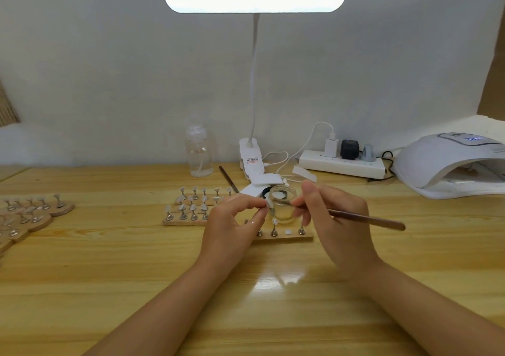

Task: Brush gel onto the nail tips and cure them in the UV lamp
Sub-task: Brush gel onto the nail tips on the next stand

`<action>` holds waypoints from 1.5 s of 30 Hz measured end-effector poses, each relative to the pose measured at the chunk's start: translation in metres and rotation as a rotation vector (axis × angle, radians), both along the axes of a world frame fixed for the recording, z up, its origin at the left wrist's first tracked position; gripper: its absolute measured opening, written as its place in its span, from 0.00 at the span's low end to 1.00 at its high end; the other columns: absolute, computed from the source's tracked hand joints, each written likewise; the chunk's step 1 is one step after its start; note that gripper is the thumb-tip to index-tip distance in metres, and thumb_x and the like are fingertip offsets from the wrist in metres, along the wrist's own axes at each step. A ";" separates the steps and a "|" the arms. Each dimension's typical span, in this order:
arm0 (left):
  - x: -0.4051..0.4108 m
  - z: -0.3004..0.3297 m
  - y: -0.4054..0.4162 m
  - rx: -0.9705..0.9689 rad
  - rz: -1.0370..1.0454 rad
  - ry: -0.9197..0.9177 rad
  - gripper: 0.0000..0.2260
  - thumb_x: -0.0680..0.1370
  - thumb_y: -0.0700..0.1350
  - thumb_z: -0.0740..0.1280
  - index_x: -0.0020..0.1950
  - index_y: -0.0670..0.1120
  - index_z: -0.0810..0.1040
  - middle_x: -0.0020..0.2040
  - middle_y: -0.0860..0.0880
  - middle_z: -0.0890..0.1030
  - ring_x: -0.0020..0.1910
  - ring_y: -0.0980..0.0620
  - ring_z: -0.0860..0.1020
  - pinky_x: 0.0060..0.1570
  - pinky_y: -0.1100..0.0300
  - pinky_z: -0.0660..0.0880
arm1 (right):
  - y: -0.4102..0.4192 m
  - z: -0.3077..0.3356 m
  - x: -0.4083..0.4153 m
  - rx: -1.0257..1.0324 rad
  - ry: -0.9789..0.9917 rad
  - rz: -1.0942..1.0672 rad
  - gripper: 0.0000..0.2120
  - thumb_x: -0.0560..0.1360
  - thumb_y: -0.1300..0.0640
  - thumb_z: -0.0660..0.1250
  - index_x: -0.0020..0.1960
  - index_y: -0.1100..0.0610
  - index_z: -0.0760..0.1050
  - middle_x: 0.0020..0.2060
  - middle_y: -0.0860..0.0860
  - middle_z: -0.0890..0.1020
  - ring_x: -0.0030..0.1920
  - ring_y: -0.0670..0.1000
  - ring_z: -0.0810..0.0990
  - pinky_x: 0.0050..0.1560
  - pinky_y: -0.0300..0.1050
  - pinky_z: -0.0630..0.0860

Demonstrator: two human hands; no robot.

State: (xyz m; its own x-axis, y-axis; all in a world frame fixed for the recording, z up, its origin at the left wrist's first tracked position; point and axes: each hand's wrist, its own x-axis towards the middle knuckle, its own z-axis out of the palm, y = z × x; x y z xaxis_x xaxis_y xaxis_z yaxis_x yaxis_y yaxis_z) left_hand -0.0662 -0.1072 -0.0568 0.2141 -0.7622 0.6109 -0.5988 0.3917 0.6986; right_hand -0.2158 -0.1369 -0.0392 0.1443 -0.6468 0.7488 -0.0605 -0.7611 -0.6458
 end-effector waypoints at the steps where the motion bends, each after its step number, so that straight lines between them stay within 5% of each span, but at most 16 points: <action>1: 0.000 0.000 0.000 -0.005 0.000 -0.004 0.10 0.70 0.37 0.71 0.40 0.54 0.80 0.40 0.58 0.80 0.45 0.60 0.77 0.45 0.75 0.67 | 0.001 0.000 0.001 0.021 -0.033 0.016 0.12 0.75 0.52 0.62 0.35 0.51 0.78 0.26 0.47 0.79 0.27 0.41 0.77 0.33 0.32 0.73; 10: 0.000 -0.001 -0.001 0.016 0.012 -0.033 0.08 0.72 0.39 0.70 0.45 0.51 0.82 0.41 0.61 0.79 0.46 0.63 0.75 0.47 0.75 0.66 | 0.002 -0.001 0.003 0.149 -0.078 0.042 0.19 0.70 0.42 0.58 0.31 0.53 0.77 0.22 0.47 0.78 0.24 0.42 0.76 0.28 0.30 0.71; 14: 0.001 -0.002 -0.001 0.010 0.001 -0.038 0.08 0.72 0.38 0.70 0.45 0.50 0.82 0.41 0.58 0.80 0.45 0.61 0.76 0.46 0.74 0.66 | 0.001 0.001 0.003 0.074 -0.047 0.038 0.13 0.71 0.45 0.60 0.36 0.49 0.78 0.26 0.45 0.80 0.28 0.43 0.80 0.33 0.30 0.75; 18: 0.001 -0.002 -0.002 -0.002 0.007 -0.053 0.08 0.71 0.37 0.70 0.45 0.48 0.83 0.41 0.59 0.80 0.45 0.62 0.76 0.45 0.76 0.66 | 0.003 0.001 0.003 0.214 -0.073 0.080 0.20 0.69 0.40 0.59 0.31 0.54 0.78 0.23 0.52 0.79 0.22 0.45 0.76 0.26 0.34 0.72; 25: 0.002 -0.003 -0.003 -0.008 0.004 -0.046 0.08 0.71 0.36 0.71 0.45 0.48 0.83 0.40 0.59 0.80 0.45 0.62 0.77 0.45 0.76 0.66 | 0.003 0.000 0.005 0.200 -0.070 0.059 0.20 0.70 0.41 0.57 0.33 0.54 0.78 0.25 0.51 0.80 0.24 0.46 0.78 0.28 0.33 0.73; 30: 0.001 -0.002 -0.002 -0.012 0.003 -0.011 0.12 0.70 0.37 0.71 0.43 0.55 0.81 0.40 0.61 0.80 0.45 0.62 0.78 0.46 0.76 0.67 | 0.003 0.000 0.005 0.149 -0.097 0.063 0.18 0.72 0.45 0.57 0.36 0.55 0.79 0.27 0.50 0.81 0.27 0.43 0.78 0.30 0.30 0.72; 34: 0.000 -0.002 -0.001 -0.002 0.001 0.014 0.12 0.70 0.38 0.72 0.44 0.55 0.80 0.40 0.61 0.80 0.46 0.61 0.78 0.47 0.74 0.69 | 0.004 -0.001 0.005 0.226 -0.100 0.067 0.24 0.70 0.40 0.56 0.32 0.57 0.78 0.25 0.55 0.80 0.23 0.47 0.76 0.27 0.35 0.73; 38: 0.001 -0.002 -0.001 0.015 -0.010 -0.021 0.08 0.71 0.37 0.71 0.46 0.50 0.83 0.41 0.55 0.82 0.46 0.59 0.78 0.47 0.72 0.70 | 0.003 -0.001 0.004 0.130 -0.064 0.046 0.19 0.73 0.45 0.56 0.36 0.55 0.79 0.27 0.50 0.81 0.28 0.43 0.78 0.31 0.30 0.72; 42: -0.001 0.000 0.000 0.037 -0.005 -0.009 0.10 0.72 0.38 0.70 0.45 0.54 0.81 0.41 0.59 0.79 0.47 0.58 0.77 0.50 0.69 0.71 | 0.002 -0.001 0.004 0.210 -0.074 0.063 0.22 0.71 0.40 0.58 0.30 0.54 0.77 0.23 0.52 0.79 0.23 0.43 0.76 0.27 0.34 0.72; 45: -0.001 0.000 0.001 0.042 -0.002 0.001 0.10 0.72 0.38 0.70 0.46 0.54 0.81 0.41 0.59 0.79 0.47 0.57 0.77 0.52 0.61 0.72 | 0.001 -0.001 0.005 0.086 -0.052 0.028 0.17 0.75 0.46 0.58 0.35 0.53 0.78 0.26 0.47 0.80 0.28 0.42 0.78 0.32 0.30 0.73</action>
